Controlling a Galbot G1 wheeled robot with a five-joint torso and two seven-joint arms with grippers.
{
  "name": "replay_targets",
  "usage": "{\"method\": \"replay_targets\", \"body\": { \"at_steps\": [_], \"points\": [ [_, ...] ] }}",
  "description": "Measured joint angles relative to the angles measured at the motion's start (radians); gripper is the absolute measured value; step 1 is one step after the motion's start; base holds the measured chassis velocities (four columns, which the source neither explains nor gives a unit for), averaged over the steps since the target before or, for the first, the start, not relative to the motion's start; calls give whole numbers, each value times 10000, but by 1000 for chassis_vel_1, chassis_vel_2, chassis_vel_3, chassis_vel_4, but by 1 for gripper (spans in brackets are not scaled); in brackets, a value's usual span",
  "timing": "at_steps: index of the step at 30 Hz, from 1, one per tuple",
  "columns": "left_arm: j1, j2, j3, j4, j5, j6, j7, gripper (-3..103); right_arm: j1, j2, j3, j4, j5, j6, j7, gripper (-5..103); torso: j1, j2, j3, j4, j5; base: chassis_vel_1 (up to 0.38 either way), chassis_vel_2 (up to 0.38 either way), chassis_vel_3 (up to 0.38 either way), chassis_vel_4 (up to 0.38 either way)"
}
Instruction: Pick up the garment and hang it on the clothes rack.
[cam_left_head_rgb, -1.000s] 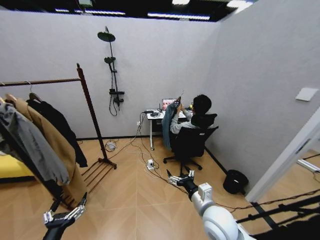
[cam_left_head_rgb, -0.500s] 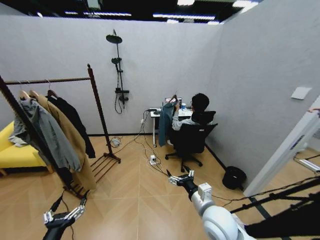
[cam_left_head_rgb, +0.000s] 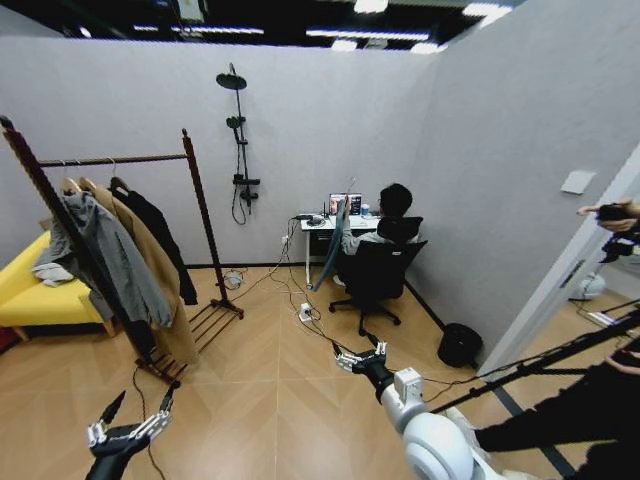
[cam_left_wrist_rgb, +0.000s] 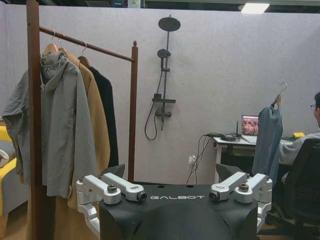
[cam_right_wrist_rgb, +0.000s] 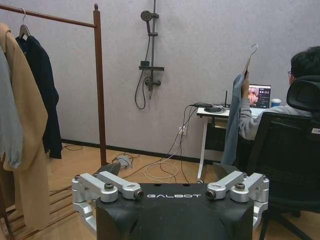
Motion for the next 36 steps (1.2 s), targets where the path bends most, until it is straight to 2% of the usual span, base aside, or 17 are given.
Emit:
{"method": "replay_targets", "body": {
  "at_steps": [10, 36],
  "points": [
    [1, 0, 0, 0, 0, 0, -1, 100, -9, 32, 34, -152, -133, 347, -223, 100, -5, 2, -1, 0, 1, 80, -90, -83, 79],
    [0, 0, 0, 0, 0, 0, -1, 100, -99, 171, 82, -199, -267, 354, -245, 100, 0, -1, 0, 0, 1, -6, 3, 5, -7]
  ]
}}
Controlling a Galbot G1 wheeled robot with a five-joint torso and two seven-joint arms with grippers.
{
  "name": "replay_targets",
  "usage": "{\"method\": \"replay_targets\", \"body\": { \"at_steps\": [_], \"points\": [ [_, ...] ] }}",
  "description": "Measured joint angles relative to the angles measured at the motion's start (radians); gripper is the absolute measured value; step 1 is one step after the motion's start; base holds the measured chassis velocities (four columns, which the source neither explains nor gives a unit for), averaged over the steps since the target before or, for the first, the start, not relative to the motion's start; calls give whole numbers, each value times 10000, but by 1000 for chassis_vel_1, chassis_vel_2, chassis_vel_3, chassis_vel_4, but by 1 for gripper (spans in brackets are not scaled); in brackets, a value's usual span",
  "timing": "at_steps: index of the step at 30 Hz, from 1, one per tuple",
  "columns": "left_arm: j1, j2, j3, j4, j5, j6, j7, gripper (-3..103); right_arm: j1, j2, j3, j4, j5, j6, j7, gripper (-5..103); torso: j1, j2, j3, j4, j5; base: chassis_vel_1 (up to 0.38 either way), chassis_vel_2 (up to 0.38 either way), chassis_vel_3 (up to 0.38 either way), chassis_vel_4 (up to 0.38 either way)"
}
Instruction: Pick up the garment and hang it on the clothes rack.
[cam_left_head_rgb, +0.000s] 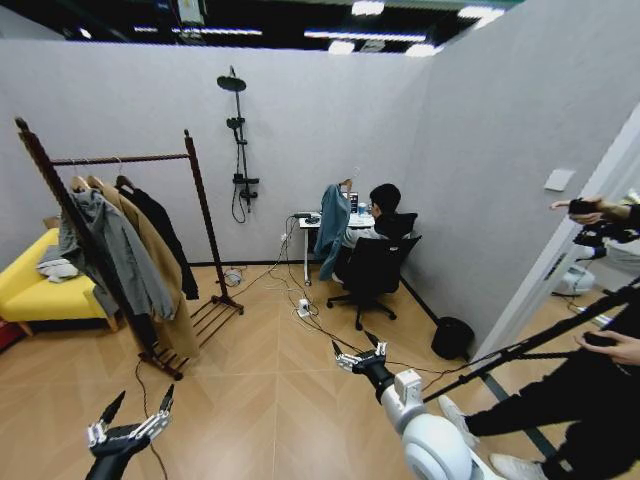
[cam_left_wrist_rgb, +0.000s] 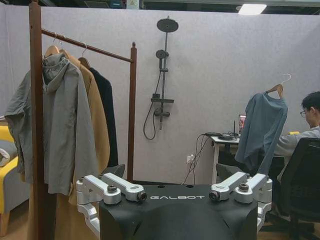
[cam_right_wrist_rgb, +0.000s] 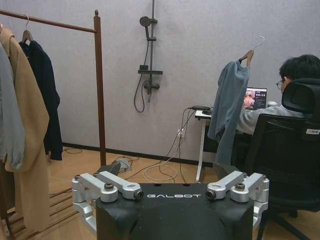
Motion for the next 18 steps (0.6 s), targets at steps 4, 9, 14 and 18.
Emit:
{"method": "replay_targets", "body": {
  "at_steps": [4, 9, 14, 18],
  "points": [
    [0, 0, 0, 0, 0, 0, 0, 100, -2, 76, 14, -10, -12, 59, 0, 100, 0, 0, 0, 0, 0, 0, 0, 0, 0],
    [0, 0, 0, 0, 1, 0, 0, 100, -209, 106, 115, 174, -46, 117, 185, 100, 0, 0, 0, 1, 0, 0, 0, 0, 0],
    [0, 0, 0, 0, 0, 0, -2, 100, -1473, 22, 1525, 463, -38, 641, -371, 100, 0, 2, -1, -2, 0, 0, 0, 0, 0],
    [0, 1, -1, 0, 1, 0, -4, 100, -2209, -15, 2747, 294, -45, 1218, -1417, 100, -2, 2, -2, -4, 1, 0, 0, 0, 0]
  ]
}}
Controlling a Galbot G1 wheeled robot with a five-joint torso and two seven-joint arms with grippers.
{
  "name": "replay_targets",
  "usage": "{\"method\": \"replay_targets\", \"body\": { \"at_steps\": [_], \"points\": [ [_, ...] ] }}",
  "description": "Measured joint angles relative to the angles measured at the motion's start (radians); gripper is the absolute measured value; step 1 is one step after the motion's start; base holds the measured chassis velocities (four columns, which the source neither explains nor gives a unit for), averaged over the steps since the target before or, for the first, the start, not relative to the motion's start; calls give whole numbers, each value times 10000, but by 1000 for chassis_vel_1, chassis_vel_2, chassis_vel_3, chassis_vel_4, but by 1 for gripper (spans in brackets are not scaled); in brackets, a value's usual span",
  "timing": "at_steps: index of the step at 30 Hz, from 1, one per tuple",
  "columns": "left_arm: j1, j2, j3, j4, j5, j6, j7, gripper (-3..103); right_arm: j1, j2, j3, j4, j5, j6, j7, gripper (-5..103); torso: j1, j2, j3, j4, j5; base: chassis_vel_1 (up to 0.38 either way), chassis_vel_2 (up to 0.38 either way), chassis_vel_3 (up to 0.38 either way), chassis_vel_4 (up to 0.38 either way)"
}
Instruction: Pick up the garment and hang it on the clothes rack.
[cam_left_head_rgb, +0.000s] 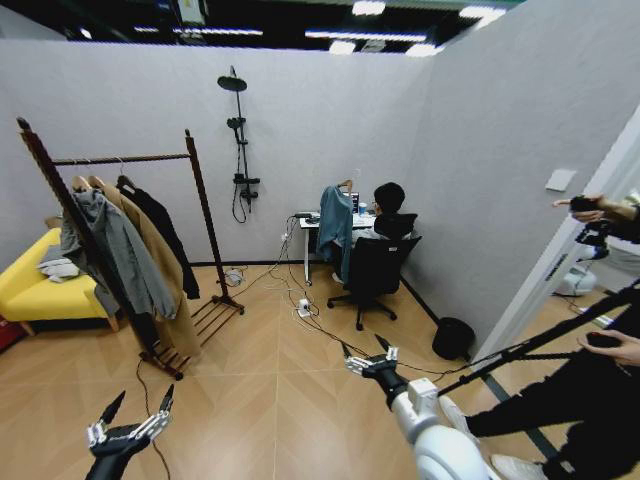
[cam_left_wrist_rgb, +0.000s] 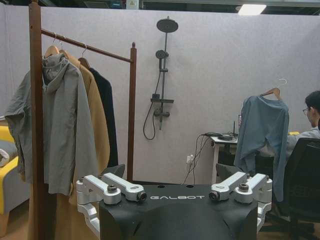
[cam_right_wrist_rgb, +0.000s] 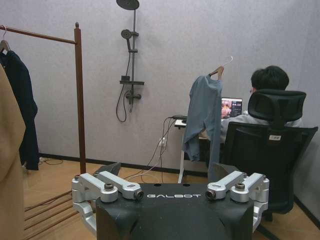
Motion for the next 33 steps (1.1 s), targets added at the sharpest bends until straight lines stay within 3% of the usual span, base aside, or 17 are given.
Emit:
{"method": "replay_targets", "body": {
  "at_steps": [1, 2, 3, 5, 7, 8, 9, 11, 12, 14, 20, 33],
  "points": [
    [0, 0, 2, 0, -1, 0, 10, 100, -168, -5, 380, -92, 4, 183, -304, 100, 0, 0, 1, 1, 4, 0, 0, 0, 0],
    [1, 0, 2, 0, 0, 0, 8, 100, -523, -23, 1335, -361, 15, 673, -1175, 100, 0, 0, 0, 4, -1, 0, 0, 0, 0],
    [1, 0, 2, 0, 0, 0, 8, 100, -523, -23, 1335, -361, 15, 673, -1175, 100, 0, 0, 0, 4, -1, 0, 0, 0, 0],
    [0, -1, 1, 0, 0, 0, 4, 100, -838, 21, 2341, -729, 22, 1269, -2291, 100, 0, 0, 0, 5, 0, 0, 0, 0, 0],
    [0, 0, 1, 0, 0, 0, 3, 100, -931, 146, 2853, -951, 8, 1569, -2657, 100, 0, 0, 0, 5, -1, 0, 0, 0, 0],
    [0, 0, 0, 0, 0, 0, 3, 100, -1034, 990, 3679, -1134, 2, 1756, -2549, 100, 0, 0, 1, 4, -1, 0, 0, 0, 0],
    [0, 0, 0, 0, 0, 0, 3, 100, -1034, 990, 3679, -1134, 2, 1756, -2549, 100, 0, 0, 1, 4, -1, 0, 0, 0, 0],
    [0, 0, 1, 0, 0, 0, 3, 100, -730, 2218, 4049, -1129, -262, 1561, -2235, 100, 0, 0, 1, 2, 1, 0, 0, 0, 0],
    [0, 0, 1, 0, 0, 0, 3, 100, -730, 2218, 4049, -1129, -262, 1561, -2235, 100, 0, 0, 1, 2, 1, 0, 0, 0, 0],
    [0, 0, 0, 0, 0, 0, 4, 100, -213, 3009, 4205, -1160, -633, 1353, -2044, 100, 0, 0, 2, 5, 0, 0, 0, 0, 0],
    [0, 0, 0, 0, 0, 0, 3, 100, 42, 3395, 4224, -794, -720, 929, -2093, 100, 1, -1, 2, 4, -3, 0, 0, 0, 0],
    [0, 0, 1, 0, 0, 0, 4, 100, -107, 3525, 4116, -670, -944, 1064, -2260, 100, 2, -1, 2, 4, -1, 0, 0, 0, 0]
  ]
}}
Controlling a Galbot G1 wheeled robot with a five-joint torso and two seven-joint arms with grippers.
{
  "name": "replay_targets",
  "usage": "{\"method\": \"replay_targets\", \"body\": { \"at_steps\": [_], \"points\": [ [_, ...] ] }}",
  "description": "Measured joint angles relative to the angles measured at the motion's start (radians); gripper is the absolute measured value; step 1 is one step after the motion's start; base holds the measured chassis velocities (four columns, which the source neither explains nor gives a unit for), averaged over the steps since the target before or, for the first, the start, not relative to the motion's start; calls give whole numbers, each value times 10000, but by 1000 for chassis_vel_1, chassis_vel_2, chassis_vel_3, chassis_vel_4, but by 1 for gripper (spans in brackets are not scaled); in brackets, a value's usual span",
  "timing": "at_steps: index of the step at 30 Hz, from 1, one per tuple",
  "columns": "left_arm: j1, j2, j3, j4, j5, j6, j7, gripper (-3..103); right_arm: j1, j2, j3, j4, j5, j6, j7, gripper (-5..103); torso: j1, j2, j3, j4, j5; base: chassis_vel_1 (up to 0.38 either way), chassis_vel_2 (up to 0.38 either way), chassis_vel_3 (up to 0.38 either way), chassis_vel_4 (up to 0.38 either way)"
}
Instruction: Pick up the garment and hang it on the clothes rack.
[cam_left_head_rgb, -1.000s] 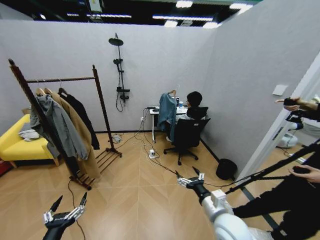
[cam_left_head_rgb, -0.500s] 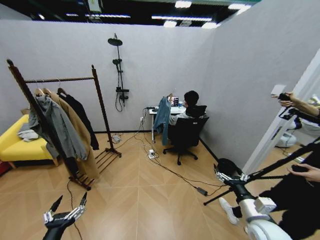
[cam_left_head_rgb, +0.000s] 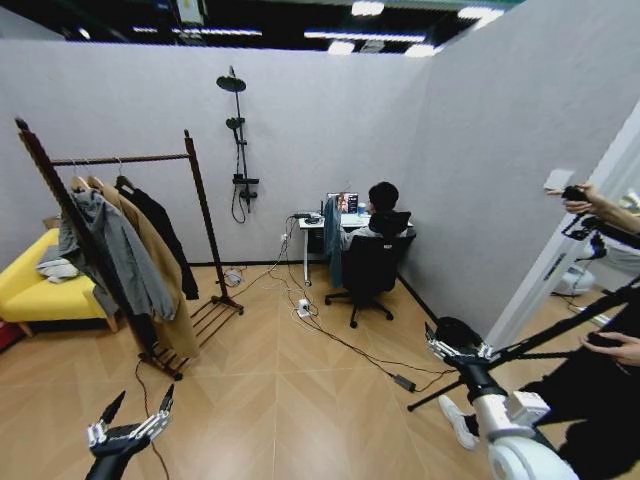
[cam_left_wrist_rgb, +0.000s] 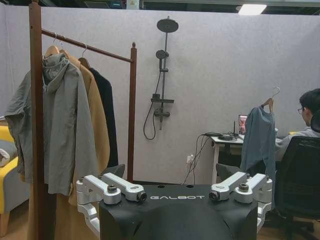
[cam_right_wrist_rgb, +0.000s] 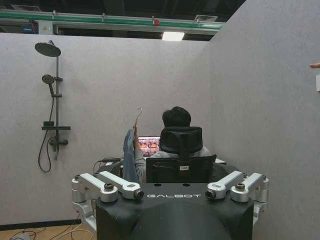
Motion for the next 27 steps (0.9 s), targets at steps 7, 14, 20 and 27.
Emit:
{"method": "replay_targets", "body": {
  "at_steps": [7, 14, 20, 27],
  "points": [
    [0, 0, 0, 0, 0, 0, 0, 100, -115, -3, -51, -126, -30, 216, 5, 100, 0, 0, 0, -1, 0, 0, 0, 0, 0],
    [0, 0, 0, 0, 0, 0, 0, 100, -183, 9, -99, -116, -47, 296, 5, 100, 0, 0, 0, 0, 1, 0, 0, 0, 0],
    [0, 0, 0, 0, 0, 0, 0, 100, -228, 72, -203, -149, -165, 391, 20, 100, 0, 0, 0, 0, 0, 0, 0, 0, 0],
    [1, 0, 0, 0, 0, 0, 0, 100, -164, 64, -340, -150, -265, 392, 61, 100, 0, 0, 0, 0, 0, 0, 0, 0, 0]
  ]
}}
